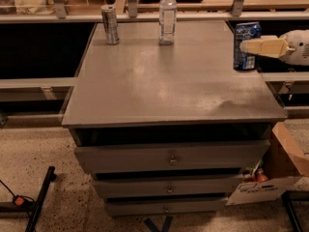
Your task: Place pepsi can upright
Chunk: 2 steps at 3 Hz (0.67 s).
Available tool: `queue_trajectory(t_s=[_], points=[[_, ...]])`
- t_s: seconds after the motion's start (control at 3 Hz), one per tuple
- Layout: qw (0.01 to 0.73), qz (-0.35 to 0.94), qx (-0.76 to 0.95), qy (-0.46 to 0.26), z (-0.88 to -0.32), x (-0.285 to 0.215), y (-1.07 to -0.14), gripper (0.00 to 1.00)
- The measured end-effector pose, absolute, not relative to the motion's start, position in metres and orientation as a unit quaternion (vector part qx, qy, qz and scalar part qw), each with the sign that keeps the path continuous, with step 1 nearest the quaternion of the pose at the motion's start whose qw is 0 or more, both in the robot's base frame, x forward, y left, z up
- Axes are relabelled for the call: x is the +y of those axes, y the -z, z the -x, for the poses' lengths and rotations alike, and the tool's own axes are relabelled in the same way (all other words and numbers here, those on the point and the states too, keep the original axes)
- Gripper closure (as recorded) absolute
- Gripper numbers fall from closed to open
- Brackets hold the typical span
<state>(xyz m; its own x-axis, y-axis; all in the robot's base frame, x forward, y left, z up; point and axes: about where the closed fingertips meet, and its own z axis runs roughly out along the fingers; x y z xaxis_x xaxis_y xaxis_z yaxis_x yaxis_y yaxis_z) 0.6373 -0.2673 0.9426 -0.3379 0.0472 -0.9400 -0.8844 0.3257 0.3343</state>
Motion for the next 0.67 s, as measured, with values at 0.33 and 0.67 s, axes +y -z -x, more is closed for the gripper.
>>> queue_trajectory(t_s=[0.33, 0.67], points=[[0.485, 0.322, 0.653, -0.485, -0.643, -0.264, -0.942, 1.0], [0.513, 0.323, 0.633, -0.481, -0.657, -0.262, -0.936, 1.0]])
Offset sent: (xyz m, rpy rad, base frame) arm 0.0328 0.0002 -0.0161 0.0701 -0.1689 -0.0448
